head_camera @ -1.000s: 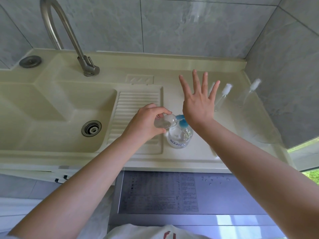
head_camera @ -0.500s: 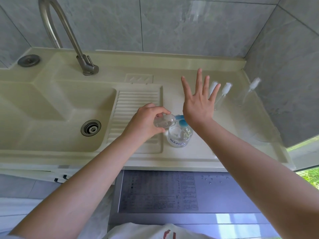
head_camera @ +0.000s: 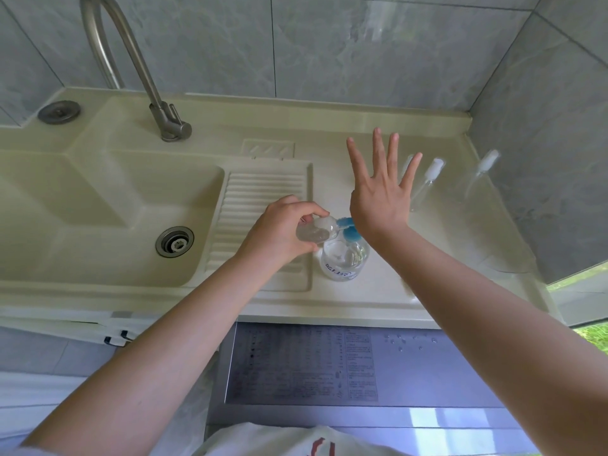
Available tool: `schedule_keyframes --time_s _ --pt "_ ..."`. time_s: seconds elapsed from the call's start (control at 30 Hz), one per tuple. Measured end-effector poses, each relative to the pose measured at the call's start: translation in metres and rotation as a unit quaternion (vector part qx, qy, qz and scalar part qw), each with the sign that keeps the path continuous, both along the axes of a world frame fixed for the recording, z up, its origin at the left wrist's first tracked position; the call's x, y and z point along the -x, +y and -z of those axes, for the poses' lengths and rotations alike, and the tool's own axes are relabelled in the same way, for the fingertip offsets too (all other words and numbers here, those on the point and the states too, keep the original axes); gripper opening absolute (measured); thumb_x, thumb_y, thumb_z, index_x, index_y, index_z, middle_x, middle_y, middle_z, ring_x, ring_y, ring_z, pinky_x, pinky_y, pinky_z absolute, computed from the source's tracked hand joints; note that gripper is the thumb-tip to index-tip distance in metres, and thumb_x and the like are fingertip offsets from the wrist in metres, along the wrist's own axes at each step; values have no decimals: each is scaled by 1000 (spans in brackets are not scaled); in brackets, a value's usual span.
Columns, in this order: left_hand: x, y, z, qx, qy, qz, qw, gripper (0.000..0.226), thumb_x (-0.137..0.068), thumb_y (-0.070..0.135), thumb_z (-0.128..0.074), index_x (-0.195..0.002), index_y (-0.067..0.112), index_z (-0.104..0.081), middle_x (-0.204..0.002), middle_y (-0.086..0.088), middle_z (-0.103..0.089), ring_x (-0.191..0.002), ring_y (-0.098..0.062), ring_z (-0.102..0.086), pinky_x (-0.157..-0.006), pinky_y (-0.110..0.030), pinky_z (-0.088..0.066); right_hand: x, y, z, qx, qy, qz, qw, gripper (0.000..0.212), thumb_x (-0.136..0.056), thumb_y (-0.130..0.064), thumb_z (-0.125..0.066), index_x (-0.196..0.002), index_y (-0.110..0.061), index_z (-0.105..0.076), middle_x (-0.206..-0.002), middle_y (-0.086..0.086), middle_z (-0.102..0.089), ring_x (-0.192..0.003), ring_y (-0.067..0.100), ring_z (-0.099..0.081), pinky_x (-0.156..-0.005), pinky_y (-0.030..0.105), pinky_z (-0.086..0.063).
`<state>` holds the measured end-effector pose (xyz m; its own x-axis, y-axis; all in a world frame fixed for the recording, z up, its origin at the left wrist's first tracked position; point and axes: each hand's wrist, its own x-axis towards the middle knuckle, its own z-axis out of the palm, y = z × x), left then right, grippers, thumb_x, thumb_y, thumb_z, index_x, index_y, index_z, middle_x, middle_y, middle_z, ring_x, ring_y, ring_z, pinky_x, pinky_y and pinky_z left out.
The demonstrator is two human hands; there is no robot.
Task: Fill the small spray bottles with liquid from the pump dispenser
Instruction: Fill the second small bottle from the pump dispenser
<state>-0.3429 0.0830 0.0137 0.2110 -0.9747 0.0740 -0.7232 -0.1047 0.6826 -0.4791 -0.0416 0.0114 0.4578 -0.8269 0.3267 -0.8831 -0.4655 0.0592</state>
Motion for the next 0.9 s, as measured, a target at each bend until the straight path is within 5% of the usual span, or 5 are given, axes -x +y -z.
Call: schedule_keyframes --time_s 0.37,0.73,0.9 --pt "0 0 1 -4 -1 3 1000 57 -62 13 -90 -112 35 -70 -98 7 -58 -89 -11 -60 -87 -36 -53 2 3 7 -12 -12 10 1000 89 -86 1 -42 -160 -32 -6 -167 15 0 -153 38 8 -116 70 2" --pt "0 -1 0 -1 3 1 1000 58 -61 12 -90 -111 34 -70 -99 5 -60 -88 -11 -60 -86 -35 -53 -1 1 4 -41 -3 14 999 94 -88 0 -40 -157 -38 11 -167 14 4 -152 43 9 -116 70 3" --pt "1 0 -1 -1 9 1 1000 58 -61 12 -90 -111 34 -70 -99 4 -60 -89 -11 -61 -88 -34 -52 3 -1 -3 26 -8 -10 1000 102 -81 -1 -47 -158 -36 10 -167 15 -4 -152 43 3 -115 70 6"
